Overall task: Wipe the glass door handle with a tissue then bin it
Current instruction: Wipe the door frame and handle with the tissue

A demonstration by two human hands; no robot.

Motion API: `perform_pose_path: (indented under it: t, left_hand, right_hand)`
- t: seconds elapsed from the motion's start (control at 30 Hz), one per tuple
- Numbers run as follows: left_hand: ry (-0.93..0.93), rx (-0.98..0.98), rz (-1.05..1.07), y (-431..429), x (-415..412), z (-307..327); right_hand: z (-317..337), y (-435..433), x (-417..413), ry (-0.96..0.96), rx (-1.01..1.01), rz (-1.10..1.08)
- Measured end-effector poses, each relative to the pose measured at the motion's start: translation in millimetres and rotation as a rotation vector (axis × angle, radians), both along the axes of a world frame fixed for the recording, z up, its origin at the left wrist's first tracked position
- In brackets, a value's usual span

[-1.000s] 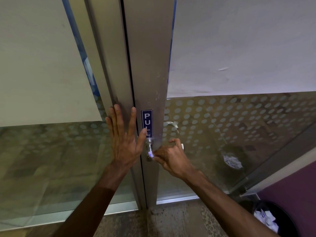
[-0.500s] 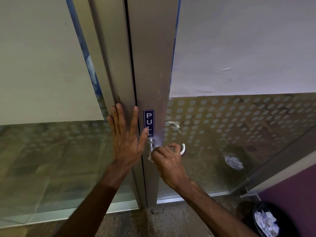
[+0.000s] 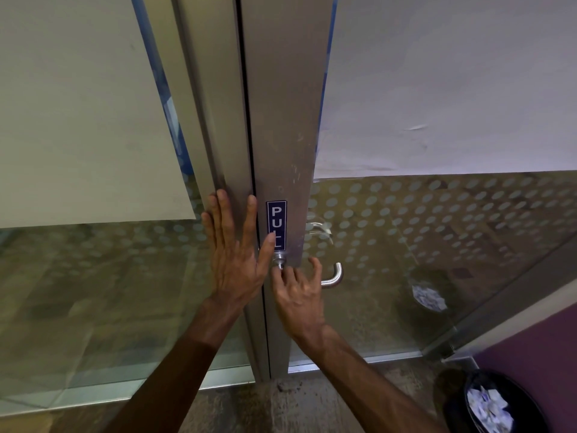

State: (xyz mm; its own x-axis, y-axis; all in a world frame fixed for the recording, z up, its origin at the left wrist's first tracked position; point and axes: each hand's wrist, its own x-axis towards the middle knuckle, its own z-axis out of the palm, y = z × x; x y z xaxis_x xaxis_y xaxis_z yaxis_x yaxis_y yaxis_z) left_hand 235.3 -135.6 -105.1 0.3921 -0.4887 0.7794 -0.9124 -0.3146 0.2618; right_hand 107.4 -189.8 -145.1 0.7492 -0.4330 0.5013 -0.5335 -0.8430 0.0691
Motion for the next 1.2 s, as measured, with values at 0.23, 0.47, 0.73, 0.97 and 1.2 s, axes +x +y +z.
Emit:
perform_pose_path:
  t: [0.23,0.47,0.73,0.97,1.2]
  left_hand:
    - [0.002,-0.016,-0.020,1,1,0]
    - [0.001,-0.019,-0.033,2,2,-1]
    - [-0.004,-0.023,-0.029,1,3,-2]
    - [0.013,-0.008,-0.039,1,3,-2]
    - [0.021,-0.024,-0.040,0,-1,0]
  right_hand:
    - [-2,-9,-13,0.054,-0.162,0.167]
    - [-7,-40,-48,0.029,-0.351,0.383]
    - [-6,-70,-87,-0.030,-0.238,0.436]
    - [-15,-73,-99,-0.431,0.216,0.166]
    - [-17,-59,-85,-1.122,1.571,-0.124]
